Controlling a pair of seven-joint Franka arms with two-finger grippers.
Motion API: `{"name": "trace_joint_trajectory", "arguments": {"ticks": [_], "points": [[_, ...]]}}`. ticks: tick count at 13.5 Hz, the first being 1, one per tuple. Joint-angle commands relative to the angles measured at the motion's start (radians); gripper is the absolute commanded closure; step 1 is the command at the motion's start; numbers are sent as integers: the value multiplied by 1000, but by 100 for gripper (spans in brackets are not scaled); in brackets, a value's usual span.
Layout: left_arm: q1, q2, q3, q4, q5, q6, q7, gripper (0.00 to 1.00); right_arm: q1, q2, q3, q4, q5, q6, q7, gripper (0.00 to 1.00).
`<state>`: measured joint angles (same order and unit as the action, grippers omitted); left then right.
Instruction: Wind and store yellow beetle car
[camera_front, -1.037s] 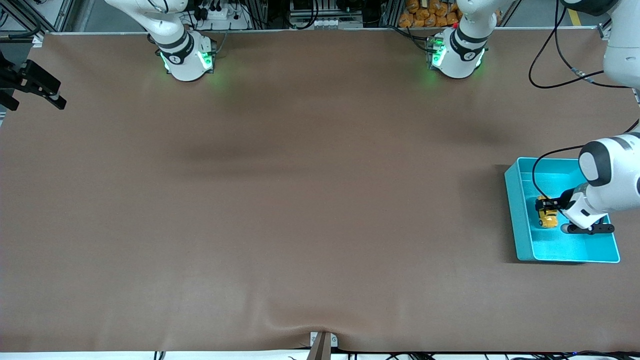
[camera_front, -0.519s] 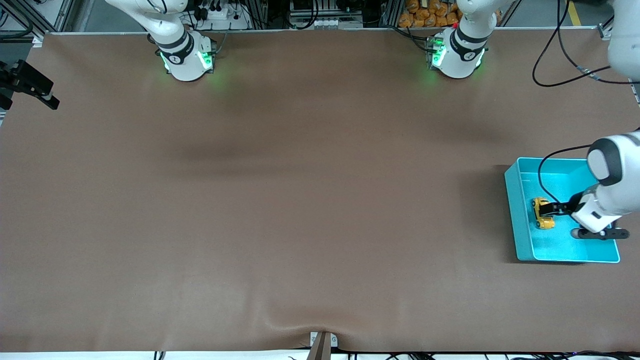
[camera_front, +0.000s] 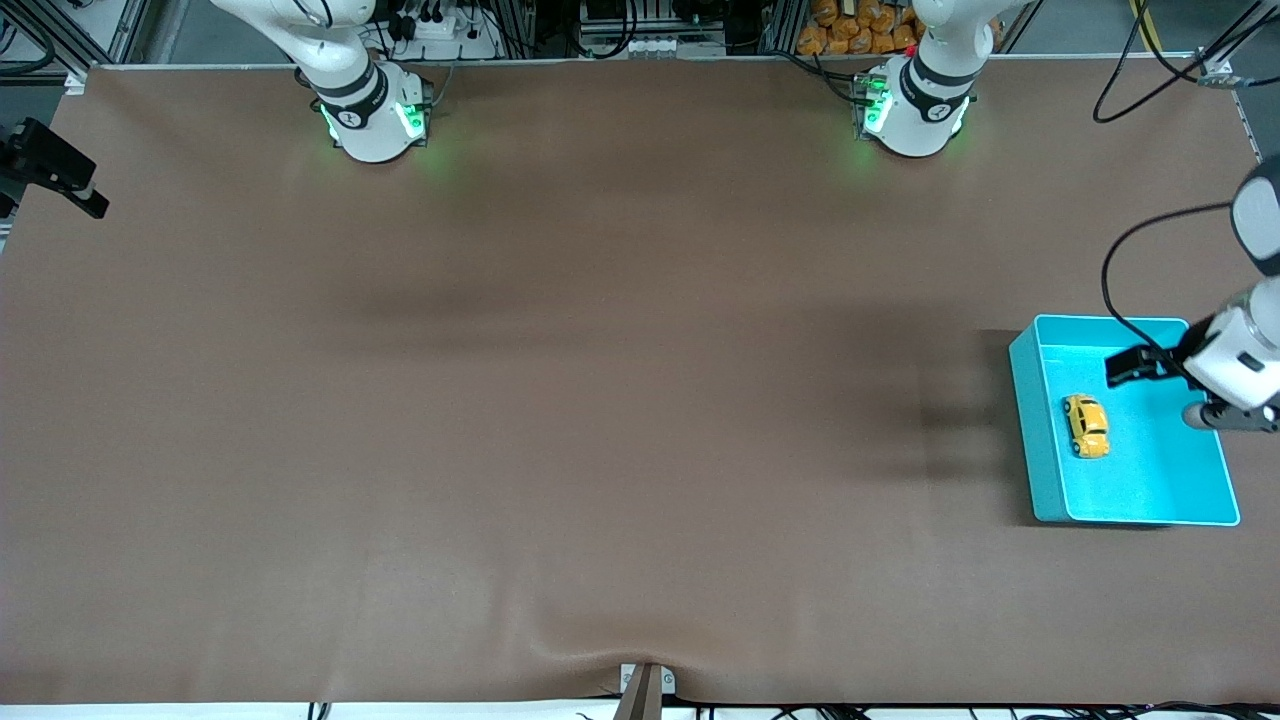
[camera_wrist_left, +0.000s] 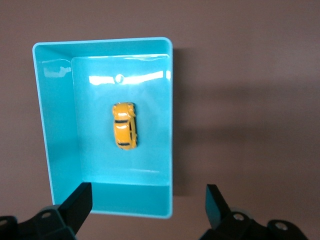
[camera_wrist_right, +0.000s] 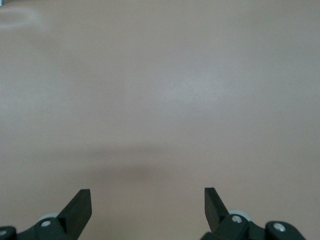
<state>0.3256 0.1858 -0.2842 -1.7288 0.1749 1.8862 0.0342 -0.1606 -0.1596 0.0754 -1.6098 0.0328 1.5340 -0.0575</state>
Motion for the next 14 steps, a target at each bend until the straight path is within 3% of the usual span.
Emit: {"name": "trace_joint_trajectory", "arguments": {"ticks": [1,5,8,11,14], "points": [[-155,-101,75,-23,-28,-97,-89,0,-14,-5,9,18,1,-25,-16,0],[-293,-216,187,-3,-110,-208,-105,0,-14,-5,9,25,4,-26,-16,0],[-296,-209,191,153,-149,-375,-105,0,-14,-5,9,45,12,-37,-15,0],[-319,-221,197,169,-178,-413,-106,0,-16,2,9,45,12,-41,-16,0],[-349,-220,220,242,-170,-501,-73,0,-19,2,7,47,12,-43,-21,0]]}}
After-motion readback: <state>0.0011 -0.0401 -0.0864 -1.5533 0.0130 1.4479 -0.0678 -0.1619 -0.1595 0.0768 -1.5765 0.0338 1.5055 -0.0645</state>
